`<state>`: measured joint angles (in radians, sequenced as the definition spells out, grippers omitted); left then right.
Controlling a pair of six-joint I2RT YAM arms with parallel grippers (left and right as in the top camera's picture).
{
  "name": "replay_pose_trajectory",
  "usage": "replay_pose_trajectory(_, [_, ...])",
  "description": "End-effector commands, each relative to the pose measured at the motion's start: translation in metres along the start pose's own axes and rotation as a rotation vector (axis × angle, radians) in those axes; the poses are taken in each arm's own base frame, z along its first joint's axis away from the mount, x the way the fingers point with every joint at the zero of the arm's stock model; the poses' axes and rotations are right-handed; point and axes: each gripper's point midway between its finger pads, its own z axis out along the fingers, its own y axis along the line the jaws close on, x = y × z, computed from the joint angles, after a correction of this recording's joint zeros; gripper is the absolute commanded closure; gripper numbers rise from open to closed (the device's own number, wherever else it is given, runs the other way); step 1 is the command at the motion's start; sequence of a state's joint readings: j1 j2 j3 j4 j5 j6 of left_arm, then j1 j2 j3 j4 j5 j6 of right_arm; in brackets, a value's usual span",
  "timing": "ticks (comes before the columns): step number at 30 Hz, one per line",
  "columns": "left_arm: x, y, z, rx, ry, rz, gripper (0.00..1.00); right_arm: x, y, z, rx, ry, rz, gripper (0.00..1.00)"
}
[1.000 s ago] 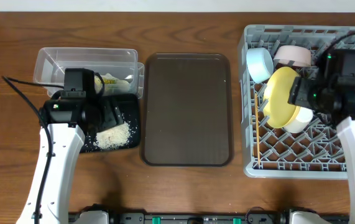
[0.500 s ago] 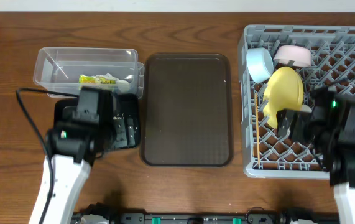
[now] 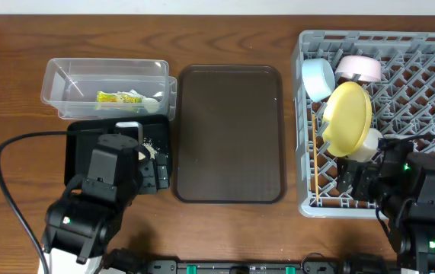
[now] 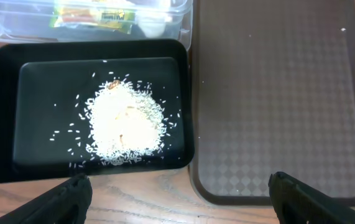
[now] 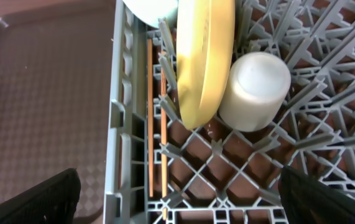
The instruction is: Sort waste into correct bins and load items into the dishwasher rack
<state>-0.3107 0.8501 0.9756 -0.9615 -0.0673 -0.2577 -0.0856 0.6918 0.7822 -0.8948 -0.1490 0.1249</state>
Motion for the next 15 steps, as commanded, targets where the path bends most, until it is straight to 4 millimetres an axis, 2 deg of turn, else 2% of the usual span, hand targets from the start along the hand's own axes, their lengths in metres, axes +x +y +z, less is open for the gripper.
replay_pose_trajectory(1, [0.0030,0.0035,0.0041,-0.025,0.012,0.005,0.06,0.0021,-0.0021,0.0013,0.007,0.005,-0.002,0.01])
replay_pose_trajectory(15, [0.0035,0.0034,0.0062,-0.028,0.021,0.006,0.06,0.0022,-0.0021,0.0015,0.007,0.006,-0.002,0.01])
